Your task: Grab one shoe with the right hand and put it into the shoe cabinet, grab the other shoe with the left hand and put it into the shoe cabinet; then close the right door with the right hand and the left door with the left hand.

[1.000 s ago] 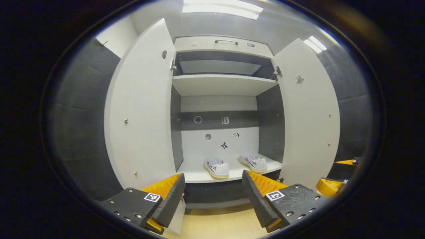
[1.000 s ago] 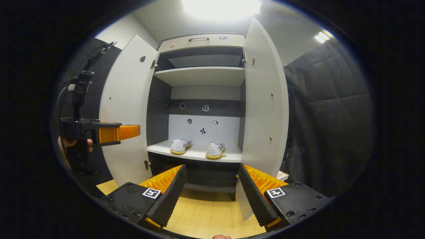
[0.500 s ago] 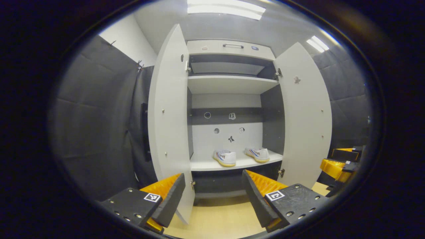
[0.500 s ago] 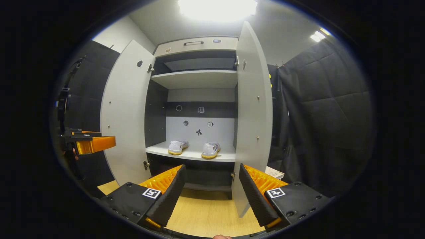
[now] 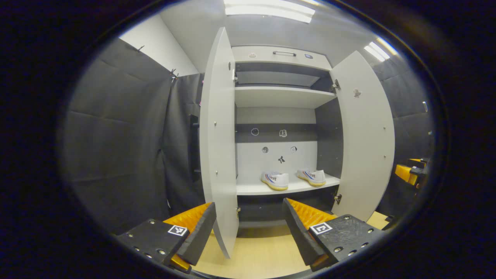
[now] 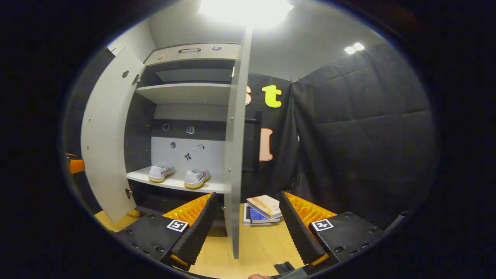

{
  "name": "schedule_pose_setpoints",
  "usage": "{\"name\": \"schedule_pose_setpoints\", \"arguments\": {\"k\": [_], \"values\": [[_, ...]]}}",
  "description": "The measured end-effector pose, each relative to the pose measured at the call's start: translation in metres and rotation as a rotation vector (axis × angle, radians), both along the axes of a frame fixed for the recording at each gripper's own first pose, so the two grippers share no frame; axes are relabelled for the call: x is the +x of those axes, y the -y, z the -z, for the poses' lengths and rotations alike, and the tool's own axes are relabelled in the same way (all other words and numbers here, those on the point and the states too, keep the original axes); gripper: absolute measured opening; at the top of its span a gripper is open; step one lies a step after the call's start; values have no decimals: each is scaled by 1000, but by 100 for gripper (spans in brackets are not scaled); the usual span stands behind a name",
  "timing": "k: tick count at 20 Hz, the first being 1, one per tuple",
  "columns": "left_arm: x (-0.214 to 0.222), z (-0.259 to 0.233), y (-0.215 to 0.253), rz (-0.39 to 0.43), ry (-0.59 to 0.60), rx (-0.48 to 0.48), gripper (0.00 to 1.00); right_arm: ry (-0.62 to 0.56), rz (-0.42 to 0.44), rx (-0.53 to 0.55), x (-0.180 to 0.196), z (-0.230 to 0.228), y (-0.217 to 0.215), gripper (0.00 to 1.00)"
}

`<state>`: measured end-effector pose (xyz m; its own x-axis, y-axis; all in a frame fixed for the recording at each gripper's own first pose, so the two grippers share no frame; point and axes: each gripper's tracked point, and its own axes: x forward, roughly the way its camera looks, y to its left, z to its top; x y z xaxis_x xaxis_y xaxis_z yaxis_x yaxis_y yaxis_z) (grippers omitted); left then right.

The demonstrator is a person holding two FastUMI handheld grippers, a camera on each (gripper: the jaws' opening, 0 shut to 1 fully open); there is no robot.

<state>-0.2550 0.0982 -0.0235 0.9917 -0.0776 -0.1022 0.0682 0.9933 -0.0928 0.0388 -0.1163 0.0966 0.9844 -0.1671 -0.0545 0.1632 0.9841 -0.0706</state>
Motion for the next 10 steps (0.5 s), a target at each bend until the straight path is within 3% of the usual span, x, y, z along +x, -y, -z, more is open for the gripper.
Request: {"name": "schedule_pose_setpoints", "arguments": {"k": [6, 10], "values": [[4, 9, -11, -21, -20, 0, 97, 34, 190, -19, 26, -24, 59, 99], [2, 15, -23, -40, -30, -6, 100, 34, 256, -6, 49, -28, 75, 99]]}}
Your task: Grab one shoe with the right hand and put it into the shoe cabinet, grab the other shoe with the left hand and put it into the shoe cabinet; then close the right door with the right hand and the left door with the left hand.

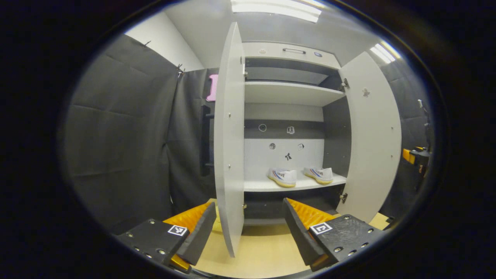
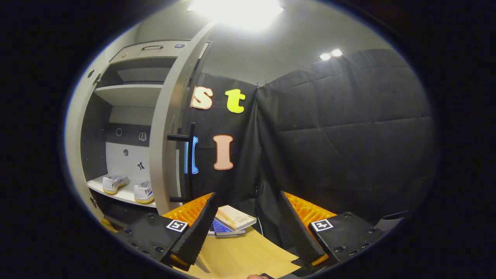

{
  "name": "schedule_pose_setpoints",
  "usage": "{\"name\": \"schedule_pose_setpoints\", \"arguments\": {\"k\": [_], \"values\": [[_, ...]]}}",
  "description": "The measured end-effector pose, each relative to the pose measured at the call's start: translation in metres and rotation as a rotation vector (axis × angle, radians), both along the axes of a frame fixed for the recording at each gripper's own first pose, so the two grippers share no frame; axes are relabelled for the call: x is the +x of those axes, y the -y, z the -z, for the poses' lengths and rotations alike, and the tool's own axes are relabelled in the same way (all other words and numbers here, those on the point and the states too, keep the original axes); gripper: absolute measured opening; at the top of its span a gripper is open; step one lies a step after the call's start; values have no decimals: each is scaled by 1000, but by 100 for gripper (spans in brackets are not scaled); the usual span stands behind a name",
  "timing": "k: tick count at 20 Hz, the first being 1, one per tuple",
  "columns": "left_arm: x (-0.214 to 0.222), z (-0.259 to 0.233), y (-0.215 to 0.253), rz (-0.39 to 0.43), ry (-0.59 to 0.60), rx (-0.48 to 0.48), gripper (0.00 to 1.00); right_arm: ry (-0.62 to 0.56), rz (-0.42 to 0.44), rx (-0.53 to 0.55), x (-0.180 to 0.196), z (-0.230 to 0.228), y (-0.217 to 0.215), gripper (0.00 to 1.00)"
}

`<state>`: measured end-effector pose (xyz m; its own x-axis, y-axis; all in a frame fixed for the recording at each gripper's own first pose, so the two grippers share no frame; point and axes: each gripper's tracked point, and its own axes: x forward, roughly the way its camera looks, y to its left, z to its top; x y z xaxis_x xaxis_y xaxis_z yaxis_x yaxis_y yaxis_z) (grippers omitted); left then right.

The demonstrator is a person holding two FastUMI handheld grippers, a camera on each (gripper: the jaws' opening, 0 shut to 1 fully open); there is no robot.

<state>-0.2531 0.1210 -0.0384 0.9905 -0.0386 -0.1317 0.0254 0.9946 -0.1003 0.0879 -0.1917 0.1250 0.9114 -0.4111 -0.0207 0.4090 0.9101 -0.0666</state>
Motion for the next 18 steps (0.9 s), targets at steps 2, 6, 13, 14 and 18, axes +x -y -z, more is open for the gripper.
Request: {"name": "schedule_pose_setpoints", "arguments": {"k": [2, 6, 13, 14, 18], "values": [[-4, 0, -8, -15, -2, 4, 99, -10, 10, 10, 11, 1, 0, 99], [-8, 1, -25, -43, -7, 6, 99, -34, 17, 6, 12, 7, -3, 92], [-8, 1, -46, -74, -10, 12, 99, -28, -23, 9, 20, 5, -21, 91], [-6, 1, -48, -74, -9, 11, 100, -28, -33, 10, 20, 5, -26, 95], [-4, 1, -51, -75, -5, 11, 99, -22, -88, 8, 19, 8, -51, 95]]}}
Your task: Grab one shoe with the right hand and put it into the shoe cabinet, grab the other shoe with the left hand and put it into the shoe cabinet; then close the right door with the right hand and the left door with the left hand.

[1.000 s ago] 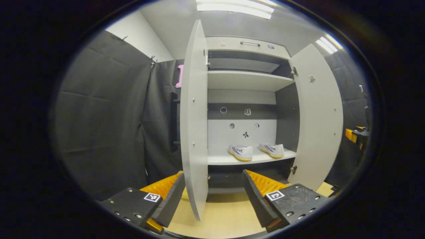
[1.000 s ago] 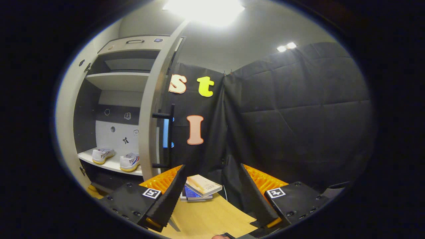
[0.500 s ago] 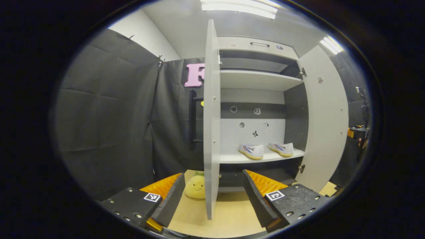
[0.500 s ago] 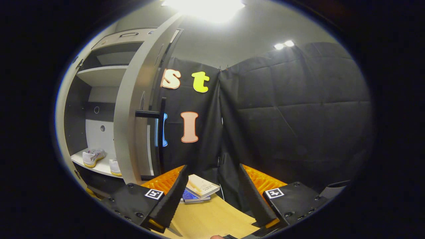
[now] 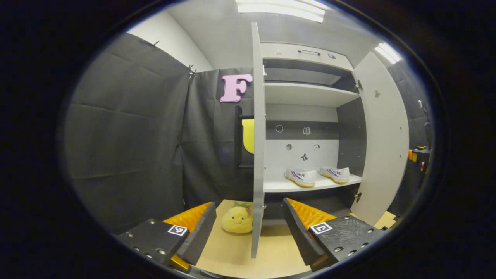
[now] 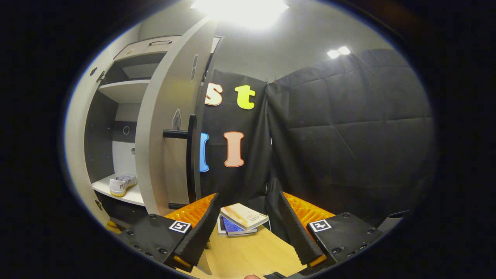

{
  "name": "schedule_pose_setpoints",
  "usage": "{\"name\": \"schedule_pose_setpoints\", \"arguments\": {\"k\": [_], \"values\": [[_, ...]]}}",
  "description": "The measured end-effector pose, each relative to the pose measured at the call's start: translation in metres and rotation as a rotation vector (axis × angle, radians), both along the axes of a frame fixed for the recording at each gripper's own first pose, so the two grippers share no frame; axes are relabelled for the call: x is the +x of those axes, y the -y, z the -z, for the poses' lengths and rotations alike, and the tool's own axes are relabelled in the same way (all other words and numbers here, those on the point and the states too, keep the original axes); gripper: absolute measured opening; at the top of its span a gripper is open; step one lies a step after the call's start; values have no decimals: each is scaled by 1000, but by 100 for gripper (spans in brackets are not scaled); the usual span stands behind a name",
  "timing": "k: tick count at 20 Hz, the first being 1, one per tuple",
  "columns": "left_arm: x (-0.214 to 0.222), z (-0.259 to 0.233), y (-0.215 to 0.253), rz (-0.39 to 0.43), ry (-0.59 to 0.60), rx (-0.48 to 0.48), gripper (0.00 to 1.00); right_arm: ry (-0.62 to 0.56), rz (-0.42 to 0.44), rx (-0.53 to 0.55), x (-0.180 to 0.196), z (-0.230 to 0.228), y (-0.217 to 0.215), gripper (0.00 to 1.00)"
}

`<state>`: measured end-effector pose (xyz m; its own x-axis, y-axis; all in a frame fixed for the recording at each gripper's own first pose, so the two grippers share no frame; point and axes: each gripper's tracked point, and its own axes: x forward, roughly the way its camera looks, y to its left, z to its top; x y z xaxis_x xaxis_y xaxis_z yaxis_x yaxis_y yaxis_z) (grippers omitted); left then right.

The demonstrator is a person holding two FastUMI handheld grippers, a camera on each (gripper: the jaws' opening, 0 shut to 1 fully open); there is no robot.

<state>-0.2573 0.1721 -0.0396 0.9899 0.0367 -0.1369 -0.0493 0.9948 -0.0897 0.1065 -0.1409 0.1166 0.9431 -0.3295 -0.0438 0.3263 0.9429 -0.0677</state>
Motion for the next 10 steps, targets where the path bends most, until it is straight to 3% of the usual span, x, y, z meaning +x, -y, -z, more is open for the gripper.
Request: {"name": "schedule_pose_setpoints", "arguments": {"k": [1, 5, 9, 10], "values": [[0, 0, 1, 1, -1, -3, 99, 2, -14, -1, 0, -1, -5, 91], [-4, 3, -3, -4, -8, -2, 99, 3, -59, 1, 1, -3, -25, 95], [-7, 9, -10, -16, -17, -9, 100, 6, -116, -4, 3, -4, -46, 92], [-7, 9, -12, -22, -19, -8, 100, 7, -126, -3, 6, -3, -51, 95]]}}
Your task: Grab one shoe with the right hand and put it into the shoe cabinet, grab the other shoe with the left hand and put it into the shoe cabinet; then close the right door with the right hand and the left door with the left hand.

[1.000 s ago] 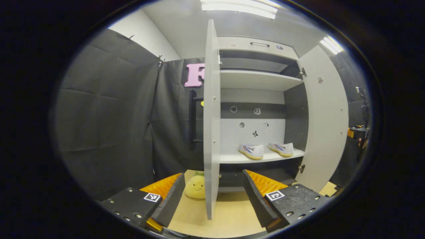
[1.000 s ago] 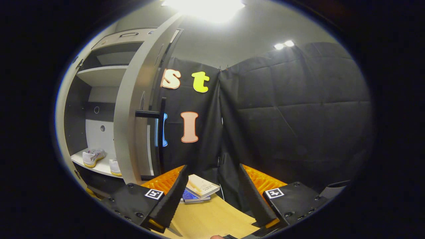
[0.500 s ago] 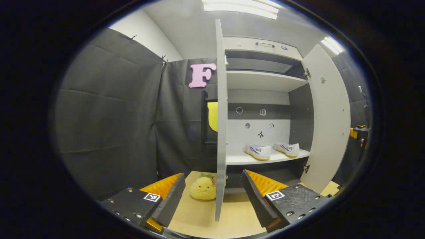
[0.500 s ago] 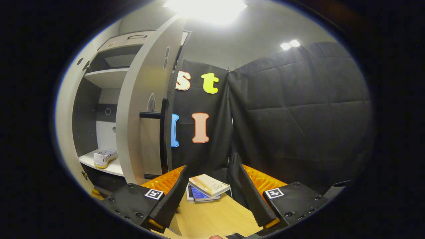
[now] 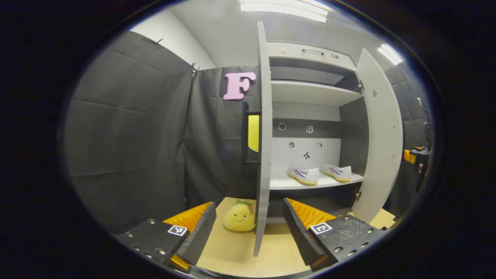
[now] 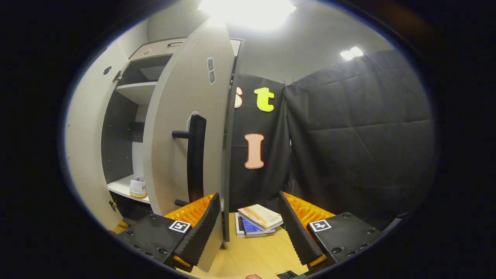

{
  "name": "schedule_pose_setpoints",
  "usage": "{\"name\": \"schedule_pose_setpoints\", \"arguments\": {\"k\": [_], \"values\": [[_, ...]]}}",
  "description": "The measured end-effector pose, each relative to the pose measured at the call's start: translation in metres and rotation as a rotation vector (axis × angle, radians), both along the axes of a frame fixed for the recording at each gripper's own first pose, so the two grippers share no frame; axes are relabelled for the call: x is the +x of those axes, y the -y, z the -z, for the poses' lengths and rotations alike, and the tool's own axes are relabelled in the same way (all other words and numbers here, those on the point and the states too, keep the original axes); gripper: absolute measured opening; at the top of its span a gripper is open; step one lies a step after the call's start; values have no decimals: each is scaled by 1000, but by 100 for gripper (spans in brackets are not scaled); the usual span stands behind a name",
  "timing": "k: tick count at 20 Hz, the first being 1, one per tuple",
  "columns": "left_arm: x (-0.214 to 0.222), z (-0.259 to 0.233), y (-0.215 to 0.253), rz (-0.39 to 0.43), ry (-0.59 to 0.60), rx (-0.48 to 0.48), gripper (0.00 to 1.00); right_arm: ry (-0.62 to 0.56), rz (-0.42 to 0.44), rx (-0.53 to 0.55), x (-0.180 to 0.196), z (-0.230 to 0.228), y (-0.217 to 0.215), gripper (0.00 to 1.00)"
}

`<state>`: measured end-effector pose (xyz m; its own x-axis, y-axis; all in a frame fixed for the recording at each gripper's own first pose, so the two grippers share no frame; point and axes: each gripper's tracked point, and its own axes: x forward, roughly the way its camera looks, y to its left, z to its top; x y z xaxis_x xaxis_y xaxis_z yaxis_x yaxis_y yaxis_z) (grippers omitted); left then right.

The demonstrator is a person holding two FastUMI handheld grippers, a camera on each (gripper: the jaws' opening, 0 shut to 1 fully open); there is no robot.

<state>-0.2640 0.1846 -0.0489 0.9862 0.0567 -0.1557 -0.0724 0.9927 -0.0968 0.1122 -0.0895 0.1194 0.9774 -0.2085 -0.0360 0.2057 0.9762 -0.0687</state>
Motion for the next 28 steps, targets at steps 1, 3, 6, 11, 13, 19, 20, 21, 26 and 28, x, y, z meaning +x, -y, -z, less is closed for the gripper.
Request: {"name": "schedule_pose_setpoints", "arguments": {"k": [1, 3, 6, 11, 13, 19, 20, 21, 26, 28], "values": [[-2, 1, -3, -7, 0, 0, 100, 0, -11, 3, 1, 1, -4, 92], [-5, 1, -9, -20, -2, -2, 99, -2, -39, 9, 4, 0, -13, 95], [-6, 2, -17, -37, -4, -4, 99, -6, -72, 6, 12, 1, -27, 92], [-7, 6, -27, -65, -15, 2, 99, -11, -143, 20, 28, 3, -56, 92], [-7, 9, -33, -79, -19, 3, 99, -18, -177, 16, 36, 5, -68, 92], [-3, 16, -47, -116, -34, -2, 100, -50, -237, -7, 52, 18, -92, 92], [-1, 15, -49, -119, -34, -2, 100, -52, -238, -3, 53, 21, -91, 92], [1, 15, -53, -123, -32, 0, 100, -54, -238, 4, 53, 22, -91, 92], [34, -6, -80, -163, 6, 1, 100, -30, -199, 49, 41, 18, -63, 96], [50, -15, -93, -187, 24, -1, 100, -17, -171, 69, 35, 17, -46, 96]]}}
